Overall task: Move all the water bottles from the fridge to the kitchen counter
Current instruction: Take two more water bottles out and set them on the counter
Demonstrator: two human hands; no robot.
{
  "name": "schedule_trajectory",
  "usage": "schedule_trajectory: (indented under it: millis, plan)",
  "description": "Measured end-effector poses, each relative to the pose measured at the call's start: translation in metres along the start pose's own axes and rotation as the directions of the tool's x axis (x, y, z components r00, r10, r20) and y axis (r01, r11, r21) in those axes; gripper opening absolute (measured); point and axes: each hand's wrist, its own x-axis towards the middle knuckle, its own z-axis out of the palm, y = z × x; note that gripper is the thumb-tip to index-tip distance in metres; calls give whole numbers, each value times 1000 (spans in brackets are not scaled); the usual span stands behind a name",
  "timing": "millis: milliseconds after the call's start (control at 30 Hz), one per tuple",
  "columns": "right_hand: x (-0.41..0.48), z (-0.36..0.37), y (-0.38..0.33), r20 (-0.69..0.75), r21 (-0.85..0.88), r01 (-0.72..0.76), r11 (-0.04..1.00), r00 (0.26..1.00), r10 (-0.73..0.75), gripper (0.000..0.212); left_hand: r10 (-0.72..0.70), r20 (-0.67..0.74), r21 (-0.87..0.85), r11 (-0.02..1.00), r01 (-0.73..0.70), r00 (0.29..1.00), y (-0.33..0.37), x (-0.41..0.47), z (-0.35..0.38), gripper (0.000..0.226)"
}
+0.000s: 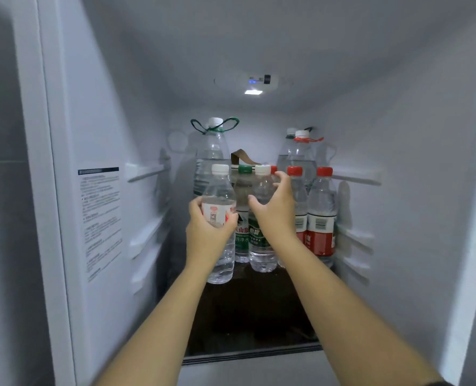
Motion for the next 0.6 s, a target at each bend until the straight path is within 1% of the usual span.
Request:
schedule_trajectory:
  millis: [67, 167, 233, 333, 433, 600]
  plan:
    - [-2, -1, 1, 41, -50, -40, 998, 998, 42, 72, -37, 25, -22, 999, 37, 999, -10, -5, -2, 59]
    - [-5, 0, 3, 83, -122, -70, 990, 993, 81, 74, -67, 55, -33, 997, 69, 996, -25, -14, -3, 62]
    - [-10, 1, 7, 117, -103, -106, 989, 986, 117, 71, -81, 64, -30, 996, 83, 995, -30, -18, -4, 64]
    - [-21, 4, 18, 140, -53, -207, 977, 967, 212, 58, -87, 94, -24, 996, 89, 992, -33, -19, -10, 56]
    - [-26, 7, 25, 119, -35, -246, 969, 961, 249, 59, -75, 93, -34, 996, 79, 993, -36, -20, -18, 51]
    - [-38, 11, 35, 188, -138, -279, 950, 935, 301, 59, -76, 106, -81, 993, 85, 991, -39, -24, -22, 51]
